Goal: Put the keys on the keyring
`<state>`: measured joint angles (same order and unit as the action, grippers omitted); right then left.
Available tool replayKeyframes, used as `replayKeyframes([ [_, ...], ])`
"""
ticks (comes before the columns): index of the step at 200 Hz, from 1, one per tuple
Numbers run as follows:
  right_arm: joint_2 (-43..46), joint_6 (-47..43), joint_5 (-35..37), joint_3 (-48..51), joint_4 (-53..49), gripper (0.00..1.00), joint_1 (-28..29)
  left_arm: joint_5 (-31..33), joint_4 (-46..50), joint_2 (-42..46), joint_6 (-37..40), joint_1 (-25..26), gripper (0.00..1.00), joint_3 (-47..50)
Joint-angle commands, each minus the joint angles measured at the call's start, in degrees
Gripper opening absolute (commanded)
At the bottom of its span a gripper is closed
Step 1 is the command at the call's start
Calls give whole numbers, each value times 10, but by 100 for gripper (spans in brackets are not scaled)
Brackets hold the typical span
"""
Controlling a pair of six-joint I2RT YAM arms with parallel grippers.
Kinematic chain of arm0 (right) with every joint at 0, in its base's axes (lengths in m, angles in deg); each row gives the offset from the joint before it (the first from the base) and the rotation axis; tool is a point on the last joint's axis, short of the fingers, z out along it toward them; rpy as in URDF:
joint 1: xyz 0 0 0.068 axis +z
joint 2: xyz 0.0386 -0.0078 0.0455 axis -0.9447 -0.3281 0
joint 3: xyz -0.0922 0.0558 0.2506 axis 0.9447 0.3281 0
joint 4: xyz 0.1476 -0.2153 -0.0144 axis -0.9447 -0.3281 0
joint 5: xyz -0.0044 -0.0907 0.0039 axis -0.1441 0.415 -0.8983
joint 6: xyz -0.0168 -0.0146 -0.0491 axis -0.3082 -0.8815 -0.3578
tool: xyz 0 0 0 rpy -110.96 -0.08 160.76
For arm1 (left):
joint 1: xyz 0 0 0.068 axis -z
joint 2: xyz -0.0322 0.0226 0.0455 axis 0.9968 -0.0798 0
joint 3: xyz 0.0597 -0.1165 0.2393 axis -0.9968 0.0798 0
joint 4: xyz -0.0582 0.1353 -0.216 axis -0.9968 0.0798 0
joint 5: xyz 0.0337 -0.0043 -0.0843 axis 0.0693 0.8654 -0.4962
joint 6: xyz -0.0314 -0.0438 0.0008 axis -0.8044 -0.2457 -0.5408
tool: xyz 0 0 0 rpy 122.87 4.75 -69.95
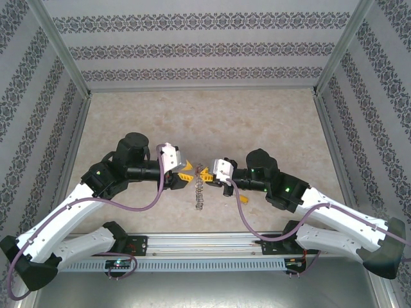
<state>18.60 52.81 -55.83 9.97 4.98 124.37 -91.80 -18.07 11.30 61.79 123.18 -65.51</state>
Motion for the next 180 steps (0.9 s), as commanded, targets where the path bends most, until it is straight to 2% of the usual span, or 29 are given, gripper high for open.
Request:
replayKeyframes([
  [1,1,-13,4,7,35,0,6,-26,-35,13,25,-4,38,14],
  [28,5,-16,17,17,48,0,7,-35,-62,36,46,-4,38,34],
  [126,23,-14,20,29,62,0,7,-46,-82,10,60,-4,42,30],
  [180,31,-12,22,29,58,0,8,-48,-78,5,65,-4,41,30],
])
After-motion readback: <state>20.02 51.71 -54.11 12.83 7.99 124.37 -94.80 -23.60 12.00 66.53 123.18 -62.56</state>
